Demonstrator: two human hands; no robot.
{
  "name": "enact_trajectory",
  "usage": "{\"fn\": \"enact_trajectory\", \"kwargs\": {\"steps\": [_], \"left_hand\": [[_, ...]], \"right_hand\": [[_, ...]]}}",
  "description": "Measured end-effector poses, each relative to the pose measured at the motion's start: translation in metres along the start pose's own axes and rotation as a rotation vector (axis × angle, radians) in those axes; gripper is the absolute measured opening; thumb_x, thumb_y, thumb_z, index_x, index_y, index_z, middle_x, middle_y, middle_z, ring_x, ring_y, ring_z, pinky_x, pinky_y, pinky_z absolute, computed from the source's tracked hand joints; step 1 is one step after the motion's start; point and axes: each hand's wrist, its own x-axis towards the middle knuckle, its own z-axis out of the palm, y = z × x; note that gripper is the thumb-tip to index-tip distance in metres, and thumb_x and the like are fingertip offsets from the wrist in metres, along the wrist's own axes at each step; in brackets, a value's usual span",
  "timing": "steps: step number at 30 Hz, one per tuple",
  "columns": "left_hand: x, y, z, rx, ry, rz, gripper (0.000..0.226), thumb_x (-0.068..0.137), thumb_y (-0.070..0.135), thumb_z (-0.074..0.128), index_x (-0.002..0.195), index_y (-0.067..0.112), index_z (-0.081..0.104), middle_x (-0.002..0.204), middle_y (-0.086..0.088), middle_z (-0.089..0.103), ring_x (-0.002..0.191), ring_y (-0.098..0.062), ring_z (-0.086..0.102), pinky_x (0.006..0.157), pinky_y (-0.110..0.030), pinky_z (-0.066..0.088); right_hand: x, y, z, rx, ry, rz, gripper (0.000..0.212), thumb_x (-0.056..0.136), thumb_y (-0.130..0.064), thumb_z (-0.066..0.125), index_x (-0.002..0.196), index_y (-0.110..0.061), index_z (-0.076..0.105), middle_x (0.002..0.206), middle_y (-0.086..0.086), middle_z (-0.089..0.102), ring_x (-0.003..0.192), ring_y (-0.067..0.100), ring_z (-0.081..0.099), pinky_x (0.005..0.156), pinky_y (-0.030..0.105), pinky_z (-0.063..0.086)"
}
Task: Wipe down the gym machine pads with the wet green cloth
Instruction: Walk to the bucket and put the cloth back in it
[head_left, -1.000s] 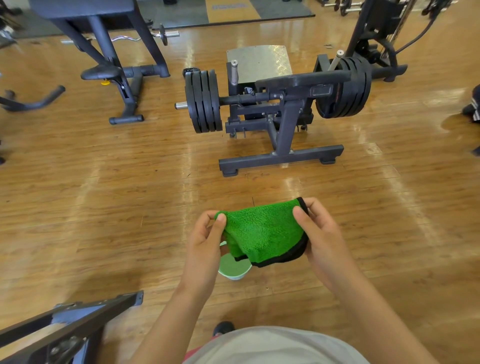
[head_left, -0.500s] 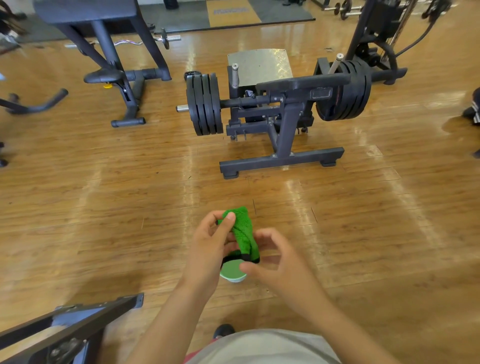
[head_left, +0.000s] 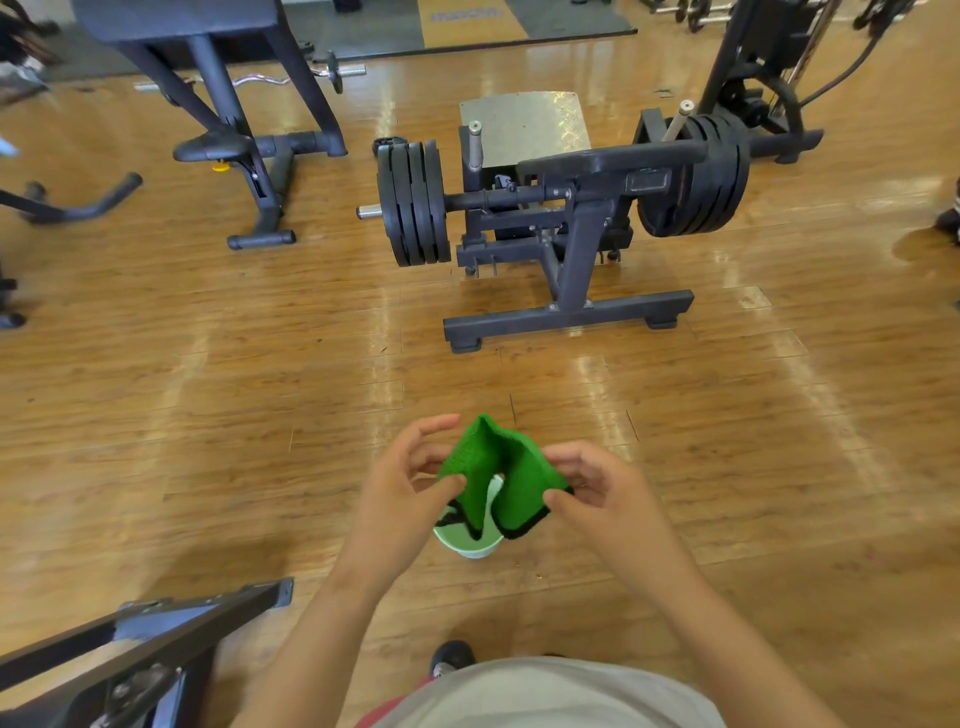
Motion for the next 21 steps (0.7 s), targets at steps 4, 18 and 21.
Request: {"fn": "enact_trajectory", "kwargs": {"steps": [4, 18, 21], "left_hand": [[0.006, -0.007, -0.02, 0.235, 0.105, 0.057, 0.04, 0.084, -0.005, 0.063, 0.105, 0.029, 0.064, 0.08, 0.004, 0.07, 0.081, -0.005, 0.063, 0.078, -0.024, 0.049], [0.011, -0.012, -0.006, 0.381, 0.051, 0.096, 0.02, 0.087, 0.02, 0.069, 0.075, 0.036, 0.065, 0.07, 0.015, 0.065, 0.071, 0.0, 0.057, 0.063, -0.012, 0.042], [0.006, -0.005, 0.007, 0.343, 0.01, 0.12, 0.012, 0.087, 0.023, 0.068, 0.082, 0.034, 0.069, 0.076, 0.021, 0.067, 0.074, -0.002, 0.061, 0.067, -0.02, 0.048]], "right_hand": [[0.012, 0.003, -0.022, -0.005, 0.199, 0.021, 0.027, 0.087, 0.0, 0.064, 0.09, -0.027, 0.067, 0.088, -0.01, 0.071, 0.085, 0.004, 0.064, 0.071, 0.012, 0.047], [0.018, 0.005, -0.003, -0.072, 0.288, 0.047, 0.02, 0.088, -0.011, 0.067, 0.084, -0.031, 0.064, 0.079, -0.006, 0.067, 0.078, 0.014, 0.065, 0.069, 0.046, 0.058], [0.01, -0.003, 0.012, -0.12, 0.218, -0.004, 0.02, 0.087, -0.01, 0.068, 0.086, -0.029, 0.063, 0.08, -0.011, 0.065, 0.077, 0.004, 0.06, 0.069, 0.027, 0.056]]}}
